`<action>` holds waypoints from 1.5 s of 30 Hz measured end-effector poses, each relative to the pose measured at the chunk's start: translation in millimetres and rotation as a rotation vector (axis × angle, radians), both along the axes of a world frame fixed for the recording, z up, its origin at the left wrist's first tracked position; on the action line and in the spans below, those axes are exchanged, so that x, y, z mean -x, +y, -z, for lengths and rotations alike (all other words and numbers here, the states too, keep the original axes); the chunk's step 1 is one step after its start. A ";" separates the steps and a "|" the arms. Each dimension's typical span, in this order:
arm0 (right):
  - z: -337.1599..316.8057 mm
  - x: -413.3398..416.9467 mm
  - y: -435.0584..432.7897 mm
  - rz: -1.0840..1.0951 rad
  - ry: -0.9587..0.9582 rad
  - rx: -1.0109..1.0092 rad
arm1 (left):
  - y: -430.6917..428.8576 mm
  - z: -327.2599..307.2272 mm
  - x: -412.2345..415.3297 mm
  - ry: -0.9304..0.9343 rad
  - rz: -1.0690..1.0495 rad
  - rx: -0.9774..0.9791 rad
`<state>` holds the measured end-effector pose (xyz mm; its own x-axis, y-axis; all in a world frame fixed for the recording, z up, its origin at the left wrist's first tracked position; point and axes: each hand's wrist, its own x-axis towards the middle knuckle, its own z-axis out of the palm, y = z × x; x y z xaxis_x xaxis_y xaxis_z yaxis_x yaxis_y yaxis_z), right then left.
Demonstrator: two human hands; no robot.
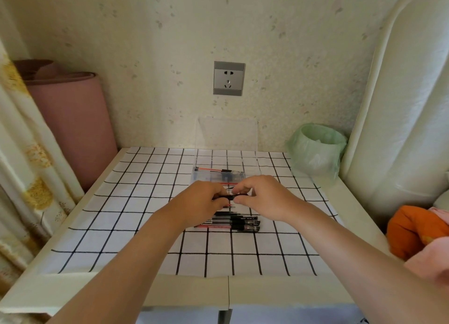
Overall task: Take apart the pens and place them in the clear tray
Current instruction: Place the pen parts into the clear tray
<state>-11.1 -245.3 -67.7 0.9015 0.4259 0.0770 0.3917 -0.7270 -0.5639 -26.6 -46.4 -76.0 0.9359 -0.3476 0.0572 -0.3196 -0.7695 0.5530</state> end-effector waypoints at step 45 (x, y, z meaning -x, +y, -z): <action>43.0 -99.9 34.3 0.170 -0.238 0.303 | 35.3 35.2 -40.5 -0.146 -0.345 -0.256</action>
